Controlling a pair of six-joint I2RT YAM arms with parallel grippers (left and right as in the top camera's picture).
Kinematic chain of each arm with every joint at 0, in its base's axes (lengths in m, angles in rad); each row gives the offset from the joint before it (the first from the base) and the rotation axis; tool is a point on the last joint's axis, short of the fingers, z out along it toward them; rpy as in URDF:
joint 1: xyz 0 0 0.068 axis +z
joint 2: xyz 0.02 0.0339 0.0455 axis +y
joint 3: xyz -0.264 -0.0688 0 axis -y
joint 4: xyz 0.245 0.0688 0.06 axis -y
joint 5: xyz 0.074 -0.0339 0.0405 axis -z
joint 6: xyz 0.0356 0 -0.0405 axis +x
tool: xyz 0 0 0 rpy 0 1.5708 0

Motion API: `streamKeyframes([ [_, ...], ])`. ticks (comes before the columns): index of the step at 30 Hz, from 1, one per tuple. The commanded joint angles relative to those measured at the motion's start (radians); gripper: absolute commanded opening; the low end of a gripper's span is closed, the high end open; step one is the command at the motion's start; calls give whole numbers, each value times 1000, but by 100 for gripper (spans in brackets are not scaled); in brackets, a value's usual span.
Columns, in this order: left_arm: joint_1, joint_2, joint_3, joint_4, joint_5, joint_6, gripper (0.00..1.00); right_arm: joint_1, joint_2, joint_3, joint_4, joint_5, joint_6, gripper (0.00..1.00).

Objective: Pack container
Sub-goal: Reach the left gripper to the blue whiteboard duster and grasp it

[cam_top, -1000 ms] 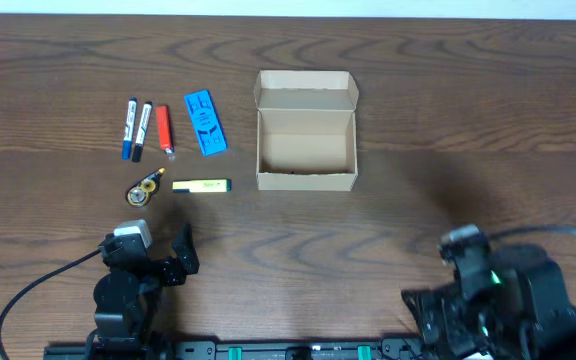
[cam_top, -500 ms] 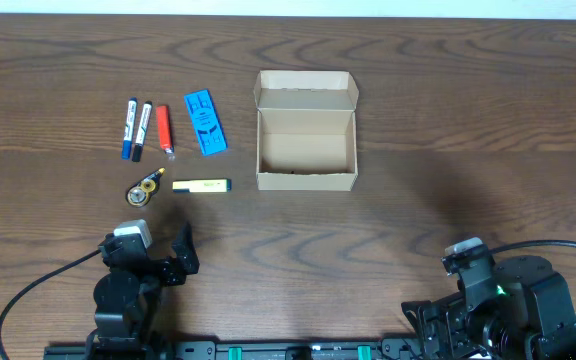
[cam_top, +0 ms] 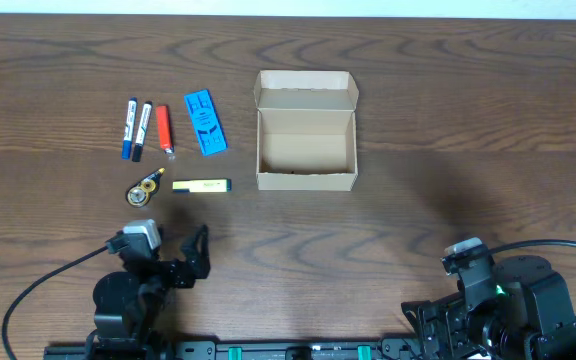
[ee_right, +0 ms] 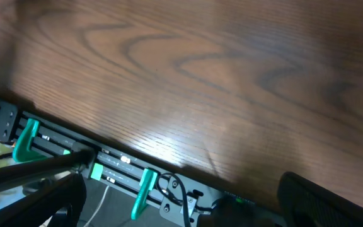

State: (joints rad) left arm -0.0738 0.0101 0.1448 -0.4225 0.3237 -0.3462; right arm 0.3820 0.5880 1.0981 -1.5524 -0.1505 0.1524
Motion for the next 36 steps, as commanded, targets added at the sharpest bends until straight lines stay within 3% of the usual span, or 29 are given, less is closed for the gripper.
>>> streamKeyframes([
  [1,2,-5,7,2,176,-42,96,8,-1,-6,-4,-11,11,99],
  [5,2,18,113,-32,127,-8,96,8,-1,-6,-4,-11,11,99],
  [9,2,132,277,-92,-15,58,96,8,-1,-6,-4,-11,11,99],
  [21,2,876,827,-392,-238,72,96,8,-1,-6,-4,-11,11,99],
  [25,2,1063,936,-344,-233,79,95,8,-1,-6,-4,-11,11,99],
  [36,1,1343,940,-164,-127,31,95,8,-1,-6,-4,-11,11,99],
])
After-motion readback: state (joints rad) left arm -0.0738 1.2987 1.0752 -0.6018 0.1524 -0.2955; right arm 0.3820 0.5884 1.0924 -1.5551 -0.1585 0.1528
